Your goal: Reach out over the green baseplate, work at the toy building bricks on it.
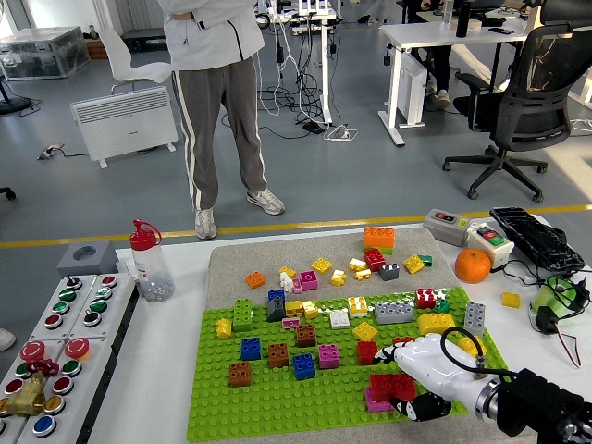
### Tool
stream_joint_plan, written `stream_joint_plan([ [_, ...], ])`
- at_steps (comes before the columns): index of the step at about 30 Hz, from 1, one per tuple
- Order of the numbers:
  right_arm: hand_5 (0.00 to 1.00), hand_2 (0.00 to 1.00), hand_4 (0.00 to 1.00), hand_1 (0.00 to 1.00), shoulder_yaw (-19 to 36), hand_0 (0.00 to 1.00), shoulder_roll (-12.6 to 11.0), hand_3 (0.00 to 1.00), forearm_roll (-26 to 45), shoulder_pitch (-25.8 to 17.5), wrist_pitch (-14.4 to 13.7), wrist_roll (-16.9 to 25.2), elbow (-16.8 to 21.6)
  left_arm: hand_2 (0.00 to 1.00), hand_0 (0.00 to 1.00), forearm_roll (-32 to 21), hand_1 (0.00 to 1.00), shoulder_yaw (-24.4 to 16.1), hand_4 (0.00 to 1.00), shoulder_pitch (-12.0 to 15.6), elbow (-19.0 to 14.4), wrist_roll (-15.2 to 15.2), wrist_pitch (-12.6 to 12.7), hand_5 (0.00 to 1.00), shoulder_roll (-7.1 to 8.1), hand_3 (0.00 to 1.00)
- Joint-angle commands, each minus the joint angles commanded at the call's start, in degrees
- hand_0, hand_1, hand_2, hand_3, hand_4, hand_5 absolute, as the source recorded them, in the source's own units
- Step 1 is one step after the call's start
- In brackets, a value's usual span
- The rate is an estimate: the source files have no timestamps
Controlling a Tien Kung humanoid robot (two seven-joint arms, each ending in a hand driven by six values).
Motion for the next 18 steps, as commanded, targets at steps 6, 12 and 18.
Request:
stream_joint_plan([
  [6, 0.281, 0.787, 0.708, 0.684, 0.4, 0.587, -0.1, 0.799, 0.2, -0.1, 0.5, -0.3, 0.5, 0.569, 0.663, -0.1, 0.612, 0.0, 0.236, -0.2, 0.0, 0.0, 0.0, 0.998, 0.03, 0.455],
  [12, 0.280, 0.819, 0.717, 0.710, 1.0, 0.624, -0.4, 0.821, 0.1, -0.5, 0.8, -0.6, 1.4, 0.569, 0.664, -0.1, 0.612, 0.0, 0.236, -0.2, 0.0, 0.0, 0.0, 0.998, 0.03, 0.455],
  [18, 0.285, 0.856, 0.730, 0.767, 3.4, 0.735, -1.1, 0.857, -0.5, -1.8, 1.0, -1.5, 4.3, 0.569, 0.664, -0.1, 0.612, 0.0, 0.237, -0.2, 0.0, 0.0, 0.0, 0.998, 0.05, 0.455],
])
